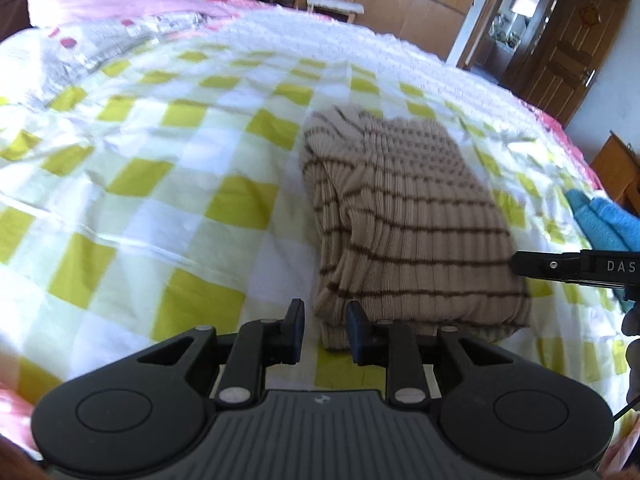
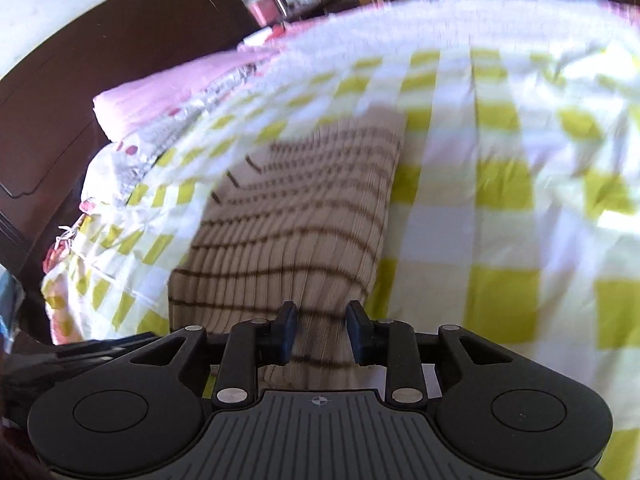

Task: Fold small clothes

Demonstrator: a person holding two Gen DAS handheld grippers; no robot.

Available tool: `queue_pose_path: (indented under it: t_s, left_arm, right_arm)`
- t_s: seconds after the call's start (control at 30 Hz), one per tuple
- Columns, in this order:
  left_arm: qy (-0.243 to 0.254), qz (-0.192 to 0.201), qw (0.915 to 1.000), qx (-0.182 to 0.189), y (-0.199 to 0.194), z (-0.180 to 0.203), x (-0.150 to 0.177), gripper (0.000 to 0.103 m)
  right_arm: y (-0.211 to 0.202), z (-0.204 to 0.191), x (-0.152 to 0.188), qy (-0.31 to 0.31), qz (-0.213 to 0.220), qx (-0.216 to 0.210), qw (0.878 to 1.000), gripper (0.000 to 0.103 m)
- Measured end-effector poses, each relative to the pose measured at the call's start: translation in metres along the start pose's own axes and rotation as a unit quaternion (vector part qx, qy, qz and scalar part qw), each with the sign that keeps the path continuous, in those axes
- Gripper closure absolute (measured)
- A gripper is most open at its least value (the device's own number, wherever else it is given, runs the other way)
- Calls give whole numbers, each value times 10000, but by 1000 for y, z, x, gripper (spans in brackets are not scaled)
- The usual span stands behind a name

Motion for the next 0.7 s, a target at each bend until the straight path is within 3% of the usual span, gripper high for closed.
queue_pose_path:
  t_s: [0.13, 0.33, 0.5, 0.6, 0.7]
  left_arm:
    - [57, 355, 9994, 5, -10, 2, -26, 71]
    - [354, 805, 9955, 358, 27, 35, -94, 71]
    - [473, 504, 9971, 315, 94, 45, -126, 71]
    - [354, 189, 9991, 98, 123, 29, -120, 70]
    - [313, 180, 9993, -10, 121, 11, -101, 67]
  right_arm:
    - [-15, -16, -3, -517, 458, 67, 9976, 75]
    - [9, -54, 2, -1082, 261, -533, 9924, 75]
    - [49, -86, 6, -1390, 18, -1022, 9850, 75]
    - [76, -101, 8, -1510, -190, -1190, 9812, 75]
    - [99, -108, 22, -1841, -691, -1216, 9729, 75]
Point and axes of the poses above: each gripper's, at about its wrist camera, not at the fingertips, and y roughly the way its jaws point, z to its right, x to its underside, the point moved 1 cm from there along y, roughly the way its jaws point, and after that the axes turned 2 degrees about -y, right-handed, at the moved point
